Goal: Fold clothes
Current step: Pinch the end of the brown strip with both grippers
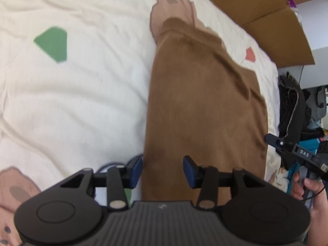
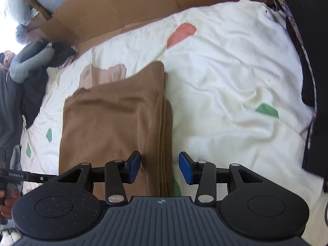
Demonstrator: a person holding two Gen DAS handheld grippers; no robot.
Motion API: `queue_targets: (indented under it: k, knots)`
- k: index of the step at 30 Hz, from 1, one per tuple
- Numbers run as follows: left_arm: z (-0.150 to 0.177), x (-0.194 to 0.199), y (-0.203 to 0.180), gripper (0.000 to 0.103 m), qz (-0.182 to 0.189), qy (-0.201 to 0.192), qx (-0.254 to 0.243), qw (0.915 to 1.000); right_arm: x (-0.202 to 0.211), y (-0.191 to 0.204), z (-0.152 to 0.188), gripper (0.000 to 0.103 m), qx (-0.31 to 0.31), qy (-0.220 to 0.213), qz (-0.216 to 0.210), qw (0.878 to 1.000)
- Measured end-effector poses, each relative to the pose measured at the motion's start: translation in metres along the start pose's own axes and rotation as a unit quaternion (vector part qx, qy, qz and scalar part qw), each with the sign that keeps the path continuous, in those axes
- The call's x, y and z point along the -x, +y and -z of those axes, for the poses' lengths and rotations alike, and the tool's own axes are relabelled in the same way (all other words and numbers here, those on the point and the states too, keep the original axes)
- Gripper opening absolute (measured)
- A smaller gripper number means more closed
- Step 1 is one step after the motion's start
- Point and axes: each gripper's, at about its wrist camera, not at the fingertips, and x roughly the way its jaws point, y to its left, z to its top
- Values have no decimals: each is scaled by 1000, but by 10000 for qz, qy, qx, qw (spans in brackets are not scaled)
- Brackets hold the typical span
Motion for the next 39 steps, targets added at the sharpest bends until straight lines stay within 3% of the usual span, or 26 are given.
queue_targets:
  k: [8, 24, 28, 30, 33, 39]
  knots:
    - [-29, -3, 0, 47, 191, -323, -130, 9992, -23, -11, -17, 48, -230, -195, -189, 9994]
    - [-77, -19, -4, 46, 179, -774, -280, 9964, -64, -30, -33, 48, -621, 48, -861, 9943]
    - [-97, -23, -2, 44, 186, -900, -66, 9957, -68, -34, -40, 48, -754, 78, -1041, 9917]
    - [-104, -25, -1, 42, 208, -954, -19, 9952, -70, -36, -42, 48, -773, 82, -1102, 9909]
    - [-112, -28, 1, 31, 338, -992, 128, 9944, -71, -37, -44, 48, -763, 90, -1170, 9902]
    - [-113, -28, -1, 26, 335, -1191, 33, 9923, -72, -35, -50, 28, -698, 87, -1179, 9905]
